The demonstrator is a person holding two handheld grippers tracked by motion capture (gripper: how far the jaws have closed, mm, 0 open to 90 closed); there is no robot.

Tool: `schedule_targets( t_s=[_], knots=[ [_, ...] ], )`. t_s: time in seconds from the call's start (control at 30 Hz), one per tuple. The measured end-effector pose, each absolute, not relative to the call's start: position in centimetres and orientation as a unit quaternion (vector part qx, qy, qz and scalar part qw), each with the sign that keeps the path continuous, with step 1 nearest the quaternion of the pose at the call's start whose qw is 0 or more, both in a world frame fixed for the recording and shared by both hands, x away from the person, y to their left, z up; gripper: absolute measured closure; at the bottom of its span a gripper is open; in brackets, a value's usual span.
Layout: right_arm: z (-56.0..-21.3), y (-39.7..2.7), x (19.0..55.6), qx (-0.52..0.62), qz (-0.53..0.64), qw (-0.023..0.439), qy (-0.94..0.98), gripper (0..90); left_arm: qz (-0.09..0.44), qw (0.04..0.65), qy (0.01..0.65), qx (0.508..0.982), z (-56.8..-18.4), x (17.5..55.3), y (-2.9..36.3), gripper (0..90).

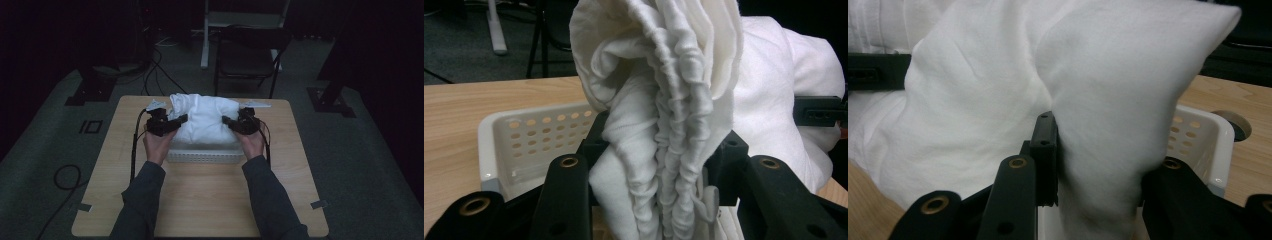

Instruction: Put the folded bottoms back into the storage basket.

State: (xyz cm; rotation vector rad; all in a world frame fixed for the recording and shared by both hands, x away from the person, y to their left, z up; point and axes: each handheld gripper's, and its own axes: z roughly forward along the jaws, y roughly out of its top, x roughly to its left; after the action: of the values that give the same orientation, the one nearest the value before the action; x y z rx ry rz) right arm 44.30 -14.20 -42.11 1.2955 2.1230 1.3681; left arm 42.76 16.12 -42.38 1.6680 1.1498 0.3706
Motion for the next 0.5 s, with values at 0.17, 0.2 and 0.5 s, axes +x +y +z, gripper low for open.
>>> schedule_targets(
  t_s=[0.17,0.2,0.5],
  knots=[
    [-42.31,-14.16,44.39,0.452,0.473,0.152,0.741,68.5,0.154,0.513,0.480,0.695,-42.54,42.91,16.07,55.7],
    [-42.33,-14.15,44.41,0.452,0.472,0.152,0.741,68.6,0.154,0.512,0.480,0.696,-42.57,42.92,16.06,55.7],
    [-42.68,-14.26,44.50,0.456,0.467,0.152,0.742,68.5,0.154,0.507,0.481,0.698,-42.92,43.11,15.75,55.7]
  ],
)
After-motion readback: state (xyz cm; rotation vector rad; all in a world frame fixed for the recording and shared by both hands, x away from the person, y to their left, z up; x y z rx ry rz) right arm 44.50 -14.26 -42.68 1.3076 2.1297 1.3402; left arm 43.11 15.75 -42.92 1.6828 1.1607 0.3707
